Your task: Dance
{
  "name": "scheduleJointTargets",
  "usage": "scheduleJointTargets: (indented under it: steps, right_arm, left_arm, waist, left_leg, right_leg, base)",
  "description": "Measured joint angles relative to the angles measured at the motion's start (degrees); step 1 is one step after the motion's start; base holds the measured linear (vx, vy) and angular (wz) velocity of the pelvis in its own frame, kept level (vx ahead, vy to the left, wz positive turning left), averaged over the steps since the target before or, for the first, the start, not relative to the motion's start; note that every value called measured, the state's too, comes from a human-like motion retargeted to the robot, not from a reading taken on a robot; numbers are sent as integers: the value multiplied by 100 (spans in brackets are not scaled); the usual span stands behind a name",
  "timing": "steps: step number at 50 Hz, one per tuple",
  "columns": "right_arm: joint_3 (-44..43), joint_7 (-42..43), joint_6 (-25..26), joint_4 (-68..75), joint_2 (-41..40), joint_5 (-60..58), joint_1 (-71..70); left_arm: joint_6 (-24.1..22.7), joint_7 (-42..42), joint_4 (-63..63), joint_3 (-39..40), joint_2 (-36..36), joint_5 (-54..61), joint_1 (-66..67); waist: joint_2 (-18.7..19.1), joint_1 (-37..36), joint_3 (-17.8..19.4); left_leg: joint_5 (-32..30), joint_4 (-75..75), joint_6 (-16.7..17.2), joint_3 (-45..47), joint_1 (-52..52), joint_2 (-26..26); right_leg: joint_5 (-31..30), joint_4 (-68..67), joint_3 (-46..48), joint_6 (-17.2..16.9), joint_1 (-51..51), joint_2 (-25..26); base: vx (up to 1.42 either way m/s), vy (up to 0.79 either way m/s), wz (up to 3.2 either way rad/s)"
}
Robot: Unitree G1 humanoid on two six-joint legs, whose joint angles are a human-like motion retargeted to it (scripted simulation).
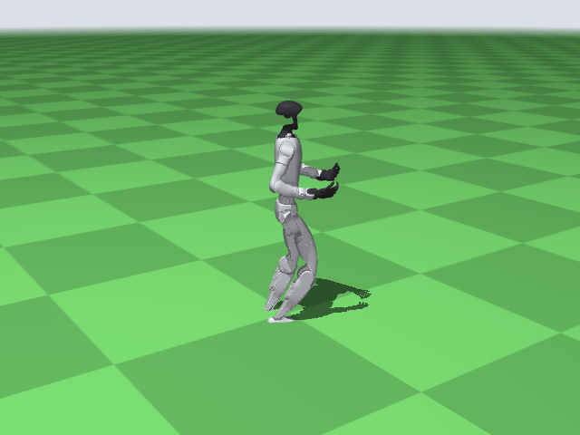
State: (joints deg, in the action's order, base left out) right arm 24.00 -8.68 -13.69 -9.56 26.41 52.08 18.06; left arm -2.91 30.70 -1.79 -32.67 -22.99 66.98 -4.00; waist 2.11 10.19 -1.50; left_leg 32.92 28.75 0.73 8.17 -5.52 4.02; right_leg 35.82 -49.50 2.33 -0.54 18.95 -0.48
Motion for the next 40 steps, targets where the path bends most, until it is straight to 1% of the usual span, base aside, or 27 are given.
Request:
scheduleJointTargets:
  steps: [3,6,7,8,9,10,12,15,18,20,23,28,30,32,33,35,37,40]
  right_arm:
    - [-6,121,23,-41,4,-6,-86]
    - [-11,228,28,-70,-51,-86,-180]
    - [-16,262,28,-80,-68,-122,-213]
    - [-20,309,31,-89,-76,-170,-254]
    - [-30,328,21,-96,-92,-213,-259]
    - [-42,333,7,-103,-112,-253,-246]
    - [-78,365,-31,-131,-141,-364,-267]
    - [-152,422,-81,-179,-196,-529,-278]
    - [-300,510,-191,-264,-229,-692,-356]
    - [-417,586,-270,-349,-238,-809,-460]
    - [-525,734,-401,-517,-247,-936,-710]
    - [-479,1028,-587,-806,-170,-1092,-1316]
    - [-406,1151,-653,-898,-122,-1100,-1585]
    - [-318,1252,-710,-970,-78,-1087,-1807]
    - [-276,1273,-726,-1004,-78,-1071,-1843]
    - [-182,1364,-744,-1043,-4,-980,-2094]
    - [-88,1367,-734,-1054,-14,-931,-2079]
    - [44,1335,-663,-996,-23,-828,-2033]
  left_arm:
    - [74,-93,361,-32,-47,12,205]
    - [159,-184,728,-27,-46,-47,497]
    - [182,-201,839,-5,-32,-78,598]
    - [195,-211,951,38,-5,-118,694]
    - [200,-232,1021,64,22,-148,811]
    - [201,-259,1071,82,49,-173,939]
    - [183,-317,1085,192,83,-284,1173]
    - [107,-395,1004,356,143,-364,1505]
    - [8,-461,796,557,203,-360,1808]
    - [-82,-520,617,694,247,-296,1986]
    - [-210,-625,321,877,324,-76,2196]
    - [-420,-837,-77,1033,465,311,2375]
    - [-482,-928,-169,1057,546,447,2411]
    - [-533,-1004,-216,1055,638,560,2458]
    - [-549,-1022,-214,1037,682,595,2516]
    - [-616,-1123,-232,1058,749,665,2492]
    - [-633,-1174,-189,1010,785,681,2570]
    - [-658,-1271,-96,972,777,637,2582]
  waist:
    - [-132,136,21]
    - [-171,144,-71]
    - [-162,134,-173]
    - [-121,123,-395]
    - [-141,95,-463]
    - [-192,58,-455]
    - [-223,-43,-563]
    - [-353,-226,-566]
    - [-455,-458,-571]
    - [-494,-634,-578]
    - [-403,-978,-625]
    - [-138,-1571,-699]
    - [-68,-1742,-685]
    - [-41,-1848,-634]
    - [-51,-1879,-572]
    - [-19,-1948,-617]
    - [10,-1965,-543]
    - [120,-1968,-556]
  left_leg:
    - [414,1007,-43,8,-615,112]
    - [670,1646,-77,28,-1162,125]
    - [692,1707,-89,20,-1343,139]
    - [632,1573,-105,-3,-1556,170]
    - [637,1650,-119,-2,-1699,193]
    - [673,1833,-134,12,-1808,211]
    - [562,1506,-160,-18,-1769,278]
    - [481,1435,-189,-22,-1769,357]
    - [393,1401,-210,-35,-1792,379]
    - [345,1428,-208,-55,-1849,342]
    - [316,1620,-157,-116,-2112,47]
    - [340,2140,48,-322,-2742,-629]
    - [290,2282,162,-400,-2963,-828]
    - [296,2397,253,-422,-3159,-963]
    - [423,2546,241,-390,-3266,-1017]
    - [632,2539,182,-260,-3428,-1221]
    - [795,3092,109,-91,-3475,-1469]
    - [1092,3961,-78,169,-3338,-1967]
  right_leg:
    - [211,-996,-123,-148,572,-213]
    - [378,-1751,-49,-131,976,-503]
    - [390,-1919,-32,-128,1115,-581]
    - [369,-1996,-26,-127,1334,-642]
    - [377,-2126,-44,-137,1390,-717]
    - [399,-2282,-74,-153,1364,-798]
    - [423,-2232,-123,-177,1245,-867]
    - [487,-2131,-234,-239,922,-949]
    - [613,-1777,-334,-256,585,-908]
    - [798,-1447,-383,-203,395,-807]
    - [973,-816,-341,4,264,-470]
    - [936,62,-105,365,276,184]
    - [883,279,-13,462,319,372]
    - [846,340,107,491,388,449]
    - [882,190,188,478,449,420]
    - [768,470,316,486,521,501]
    - [839,186,495,441,643,458]
    - [894,-5,709,431,786,496]
  base:
    - [-15,2,37]
    - [-13,1,20]
    - [-6,0,25]
    - [-6,-1,27]
    - [-9,-2,25]
    - [-8,-3,19]
    - [-3,-2,8]
    - [-6,-7,13]
    - [-8,-11,5]
    - [-10,-14,-4]
    - [-15,-16,-26]
    - [-21,-17,-34]
    - [-23,-16,-9]
    - [-28,-14,16]
    - [-29,-11,30]
    - [-24,-9,32]
    - [-28,-5,42]
    - [-22,-2,28]
